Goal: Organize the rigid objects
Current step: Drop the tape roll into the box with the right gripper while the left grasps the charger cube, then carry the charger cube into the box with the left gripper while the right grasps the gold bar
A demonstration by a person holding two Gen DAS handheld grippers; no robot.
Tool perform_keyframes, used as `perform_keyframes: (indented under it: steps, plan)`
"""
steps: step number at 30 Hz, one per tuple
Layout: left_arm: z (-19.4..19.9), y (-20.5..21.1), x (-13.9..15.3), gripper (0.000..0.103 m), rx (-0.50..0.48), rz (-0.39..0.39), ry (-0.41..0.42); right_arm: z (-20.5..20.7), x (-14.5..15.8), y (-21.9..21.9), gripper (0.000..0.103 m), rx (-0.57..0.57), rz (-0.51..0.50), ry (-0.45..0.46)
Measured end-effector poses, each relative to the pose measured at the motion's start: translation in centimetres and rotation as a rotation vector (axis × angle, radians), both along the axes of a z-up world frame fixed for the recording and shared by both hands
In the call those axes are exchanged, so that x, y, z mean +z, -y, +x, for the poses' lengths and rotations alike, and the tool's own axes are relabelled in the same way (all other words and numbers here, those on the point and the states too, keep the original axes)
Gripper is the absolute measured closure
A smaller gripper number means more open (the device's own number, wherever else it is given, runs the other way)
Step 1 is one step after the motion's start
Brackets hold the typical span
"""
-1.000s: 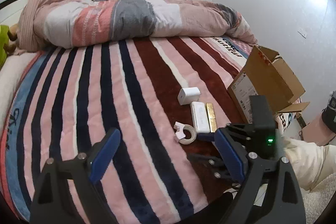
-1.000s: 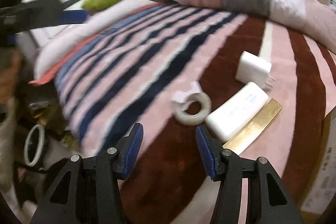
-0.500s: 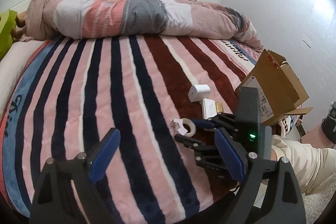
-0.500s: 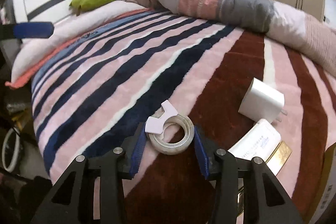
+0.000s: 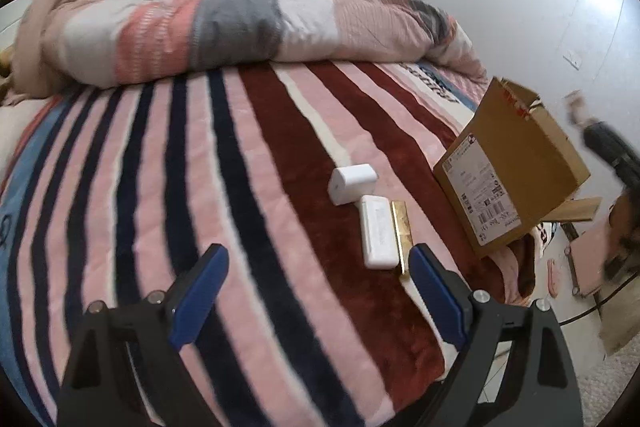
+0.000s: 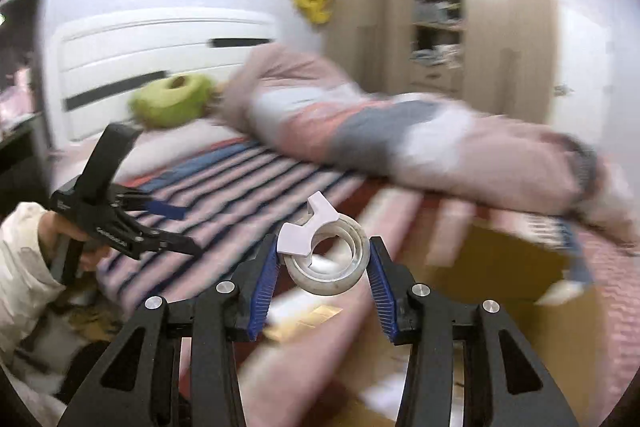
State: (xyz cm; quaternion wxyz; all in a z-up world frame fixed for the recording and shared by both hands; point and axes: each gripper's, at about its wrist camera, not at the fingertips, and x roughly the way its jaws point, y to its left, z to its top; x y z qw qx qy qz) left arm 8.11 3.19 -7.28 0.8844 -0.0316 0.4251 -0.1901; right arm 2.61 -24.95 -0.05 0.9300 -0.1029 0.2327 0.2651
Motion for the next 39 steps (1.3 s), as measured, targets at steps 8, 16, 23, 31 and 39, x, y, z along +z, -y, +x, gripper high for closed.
perform_keyframes:
  steps: [8,16,23,31,39]
  plan:
    - [7.6,5.3,-4.2,0.015,-0.035,0.029,-0.09,2.2,-1.6,6.4,0.053,-0.207,-0.146,-0.118]
    - [12.0,8.9,-7.1,0.04,-0.032,0.034,-0.145,1.9,-2.0,7.4,0.051,-0.158,-0.109,-0.105]
    - [12.9,10.0,-8.5,0.057,-0.035,0.053,-0.165,2.4,-2.7,8.3,0.051,-0.156,-0.082,-0.111]
    - [11.3,8.3,-6.2,0.058,-0.035,0.011,-0.115,1.8,-1.7,7.5,0.051,-0.117,-0.05,-0.086]
    - [5.5,5.0,3.4,0.058,-0.047,0.0,-0.012,-1.2,0.4,0.2,0.051,0.119,0.027,-0.05]
